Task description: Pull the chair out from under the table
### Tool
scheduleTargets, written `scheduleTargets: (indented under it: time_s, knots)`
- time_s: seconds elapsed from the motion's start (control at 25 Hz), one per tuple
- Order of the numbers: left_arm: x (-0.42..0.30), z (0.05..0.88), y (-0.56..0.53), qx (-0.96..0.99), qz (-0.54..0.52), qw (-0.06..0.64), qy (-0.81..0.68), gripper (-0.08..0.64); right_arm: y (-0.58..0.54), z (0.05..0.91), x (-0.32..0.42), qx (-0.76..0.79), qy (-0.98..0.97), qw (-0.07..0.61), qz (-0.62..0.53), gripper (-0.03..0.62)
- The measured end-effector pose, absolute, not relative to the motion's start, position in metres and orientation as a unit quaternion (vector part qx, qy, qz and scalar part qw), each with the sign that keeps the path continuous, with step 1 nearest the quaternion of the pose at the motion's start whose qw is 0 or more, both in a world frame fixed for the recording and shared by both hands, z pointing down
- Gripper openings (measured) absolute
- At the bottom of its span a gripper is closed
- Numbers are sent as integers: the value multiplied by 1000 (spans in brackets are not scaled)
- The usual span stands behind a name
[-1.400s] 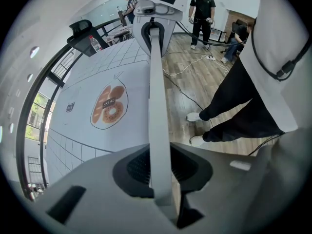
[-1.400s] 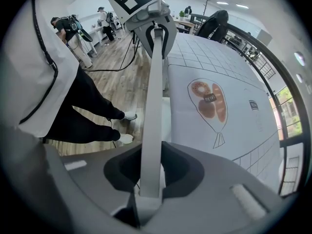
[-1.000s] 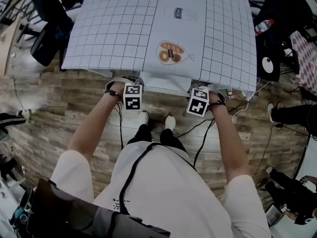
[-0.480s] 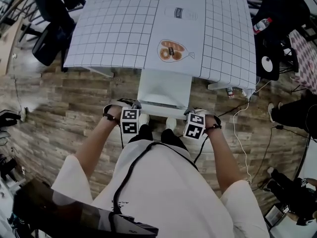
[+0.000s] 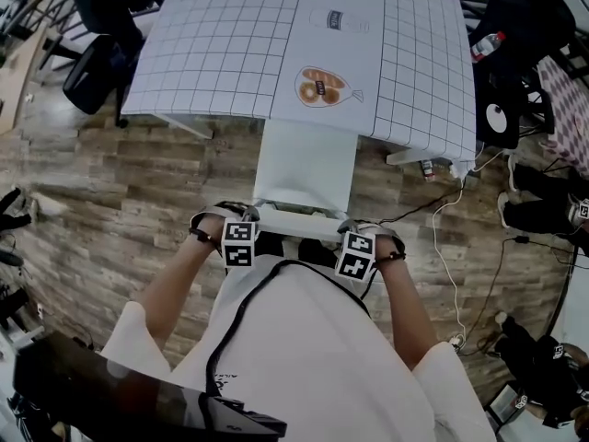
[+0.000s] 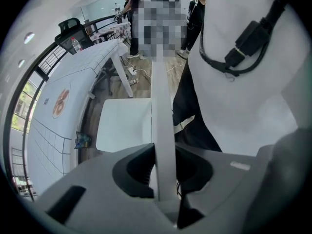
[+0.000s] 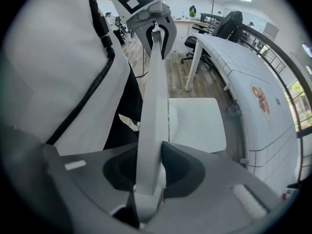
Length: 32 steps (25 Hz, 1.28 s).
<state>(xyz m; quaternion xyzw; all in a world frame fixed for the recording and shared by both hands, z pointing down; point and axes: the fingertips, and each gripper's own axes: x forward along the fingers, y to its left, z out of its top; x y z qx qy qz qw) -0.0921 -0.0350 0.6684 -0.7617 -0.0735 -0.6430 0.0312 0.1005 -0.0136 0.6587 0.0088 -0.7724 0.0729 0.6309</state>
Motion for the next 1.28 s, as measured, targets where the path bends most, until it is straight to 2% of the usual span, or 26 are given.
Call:
scheduleTargets:
  time_s: [0.8,1.28]
  knots:
    - [-90,673,-32,-753,-655,28,-51,87,-4,658,103,-18,-798,593,102,119]
    - [-90,674,-25,-766,-640,47,-46,84,-2,661,103,21,-783,615,88,97]
